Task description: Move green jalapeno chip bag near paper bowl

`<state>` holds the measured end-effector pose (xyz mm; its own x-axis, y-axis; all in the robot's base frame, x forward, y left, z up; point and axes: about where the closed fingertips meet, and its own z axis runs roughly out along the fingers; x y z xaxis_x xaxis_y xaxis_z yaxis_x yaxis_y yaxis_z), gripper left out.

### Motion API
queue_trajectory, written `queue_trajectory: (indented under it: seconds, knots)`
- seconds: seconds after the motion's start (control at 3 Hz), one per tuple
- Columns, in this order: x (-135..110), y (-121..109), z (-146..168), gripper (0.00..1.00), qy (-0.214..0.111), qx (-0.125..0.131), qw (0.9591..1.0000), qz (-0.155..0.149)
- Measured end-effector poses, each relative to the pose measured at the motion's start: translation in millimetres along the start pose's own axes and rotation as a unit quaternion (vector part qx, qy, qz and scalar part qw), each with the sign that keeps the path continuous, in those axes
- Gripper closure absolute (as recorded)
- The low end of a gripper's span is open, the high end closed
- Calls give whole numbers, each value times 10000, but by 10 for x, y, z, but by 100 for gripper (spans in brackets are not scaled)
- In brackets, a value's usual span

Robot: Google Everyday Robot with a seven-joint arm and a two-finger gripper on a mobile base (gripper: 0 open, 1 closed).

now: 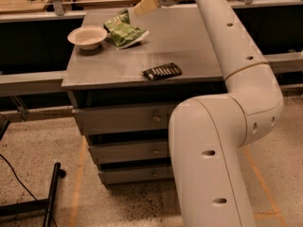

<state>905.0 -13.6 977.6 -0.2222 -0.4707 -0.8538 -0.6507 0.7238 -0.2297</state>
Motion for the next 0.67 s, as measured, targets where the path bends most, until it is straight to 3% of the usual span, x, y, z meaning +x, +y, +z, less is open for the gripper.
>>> queue_trajectory:
  seconds: [0.33, 0.67]
  knots:
    - [-247, -394, -372, 0, -282, 670, 9973, -101]
    - [-281, -390, -346, 0, -341, 706, 9968, -125]
